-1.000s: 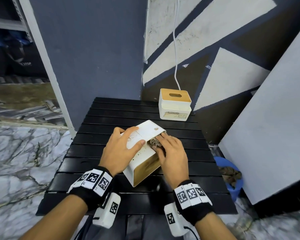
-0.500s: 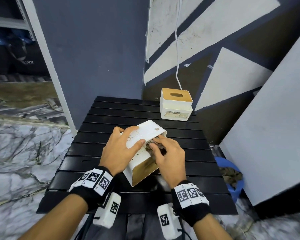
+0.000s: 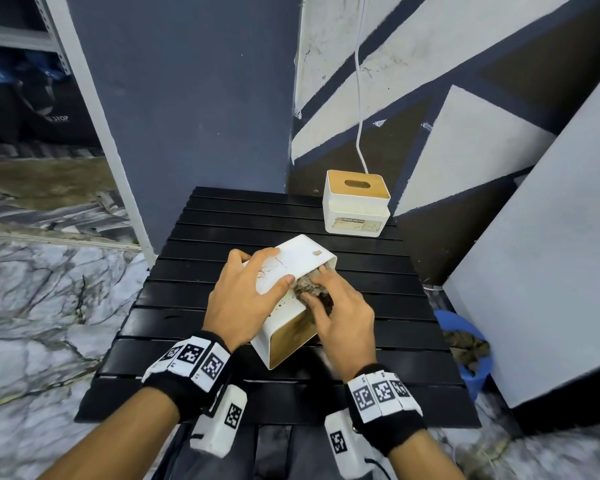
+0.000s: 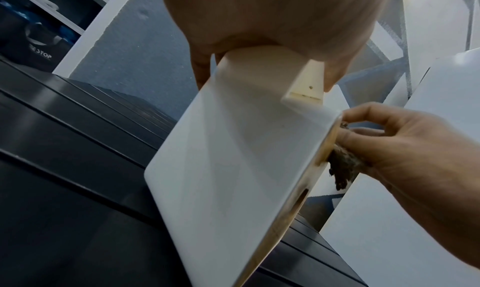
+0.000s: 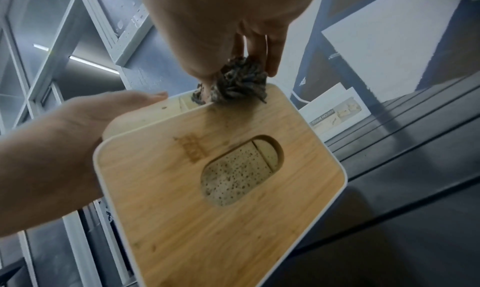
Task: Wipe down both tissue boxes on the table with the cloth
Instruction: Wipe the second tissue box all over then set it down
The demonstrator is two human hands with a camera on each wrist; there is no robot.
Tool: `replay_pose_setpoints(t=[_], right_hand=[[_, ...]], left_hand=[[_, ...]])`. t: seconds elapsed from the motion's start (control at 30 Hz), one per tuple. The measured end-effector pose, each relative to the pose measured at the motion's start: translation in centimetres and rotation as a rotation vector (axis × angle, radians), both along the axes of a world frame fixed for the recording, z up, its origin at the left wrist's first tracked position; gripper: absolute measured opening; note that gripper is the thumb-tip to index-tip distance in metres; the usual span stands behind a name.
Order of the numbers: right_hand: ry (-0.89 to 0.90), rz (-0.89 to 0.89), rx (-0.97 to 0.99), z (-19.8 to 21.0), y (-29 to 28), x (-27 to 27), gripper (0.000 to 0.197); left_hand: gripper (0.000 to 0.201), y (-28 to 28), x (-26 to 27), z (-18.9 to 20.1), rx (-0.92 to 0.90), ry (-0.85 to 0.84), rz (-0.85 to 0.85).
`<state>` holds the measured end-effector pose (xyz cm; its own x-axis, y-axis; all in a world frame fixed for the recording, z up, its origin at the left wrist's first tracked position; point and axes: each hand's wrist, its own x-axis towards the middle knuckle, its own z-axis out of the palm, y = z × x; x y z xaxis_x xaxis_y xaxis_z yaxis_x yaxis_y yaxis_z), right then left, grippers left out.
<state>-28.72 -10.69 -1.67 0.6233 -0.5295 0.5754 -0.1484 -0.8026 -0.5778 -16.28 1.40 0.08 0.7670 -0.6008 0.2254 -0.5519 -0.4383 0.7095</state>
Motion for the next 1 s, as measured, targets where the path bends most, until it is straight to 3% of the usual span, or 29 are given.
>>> replay_pose_setpoints(t=[0.13, 0.37, 0.7, 1.0], right_hand=[[-0.031, -0.012, 0.018, 0.7, -1.5, 0.9, 0.018], [-0.109, -0.011, 0.065, 0.1, 0.9, 1.3, 0.013], [-0.103, -0.008, 0.064, 0.9, -1.1, 1.0, 0.019], [0.054, 0.102, -0.032, 1.5, -0.6, -0.6, 0.018]], left_hand=[[0.049, -0.1, 0.0, -0.1, 0.0, -0.006, -0.004], [0.047, -0.3, -0.5, -0.2, -0.028, -0.01, 0.029], [0.051, -0.3, -0.6, -0.1, -0.007, -0.018, 0.029], [0.047, -0.1, -0.7, 0.2, 0.012, -0.023, 0.042]])
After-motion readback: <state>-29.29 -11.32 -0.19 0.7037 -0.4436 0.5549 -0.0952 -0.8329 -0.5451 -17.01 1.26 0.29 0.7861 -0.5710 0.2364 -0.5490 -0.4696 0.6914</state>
